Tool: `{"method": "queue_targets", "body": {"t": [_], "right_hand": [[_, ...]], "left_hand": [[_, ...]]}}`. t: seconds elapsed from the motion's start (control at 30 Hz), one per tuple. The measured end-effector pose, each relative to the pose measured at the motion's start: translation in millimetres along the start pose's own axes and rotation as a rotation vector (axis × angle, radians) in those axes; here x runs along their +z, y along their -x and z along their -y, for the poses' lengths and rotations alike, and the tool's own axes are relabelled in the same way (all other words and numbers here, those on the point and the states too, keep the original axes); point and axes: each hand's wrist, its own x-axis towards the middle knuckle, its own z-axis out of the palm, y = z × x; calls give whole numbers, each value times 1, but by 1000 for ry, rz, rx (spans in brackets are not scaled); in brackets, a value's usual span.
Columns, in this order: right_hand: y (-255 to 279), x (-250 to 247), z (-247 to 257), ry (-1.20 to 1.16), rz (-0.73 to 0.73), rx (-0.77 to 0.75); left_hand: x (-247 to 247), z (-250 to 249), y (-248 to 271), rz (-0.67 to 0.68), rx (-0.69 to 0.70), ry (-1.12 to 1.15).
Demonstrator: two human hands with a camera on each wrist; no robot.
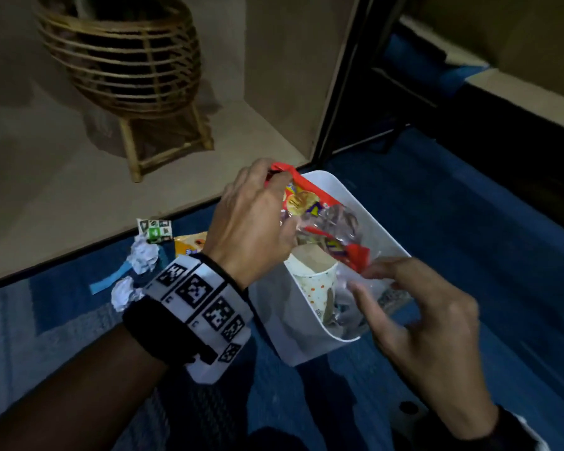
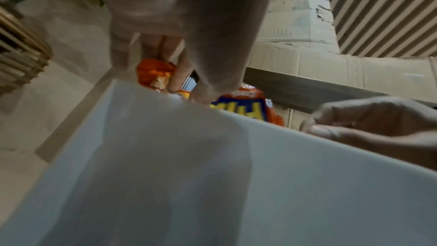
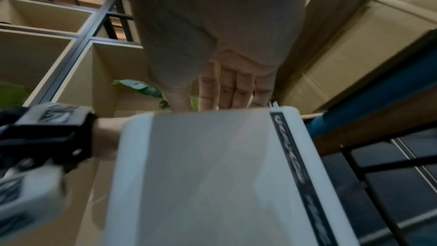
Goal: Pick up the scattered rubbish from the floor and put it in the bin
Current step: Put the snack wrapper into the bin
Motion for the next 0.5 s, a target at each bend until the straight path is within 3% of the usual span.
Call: {"method": "queue_targets", "body": {"t": [0.13,0.23,0.33,0.43,0.5], "right_hand": [[15,7,-15,-35,50,-16],[22,13,-23,-72,57,-43],[22,21,-21,-71,35,-67],[23,25,-19,-79,15,-73],[24,26,-19,-93,11,-87]], "left_hand": [[10,-4,-6,26,-53,-98],[16,-11,-9,50,9,-196],[20,-15,-10,254,93,-346],[22,-13,-10,520,84,-427],[21,-13,-11,615,85,-465]]}}
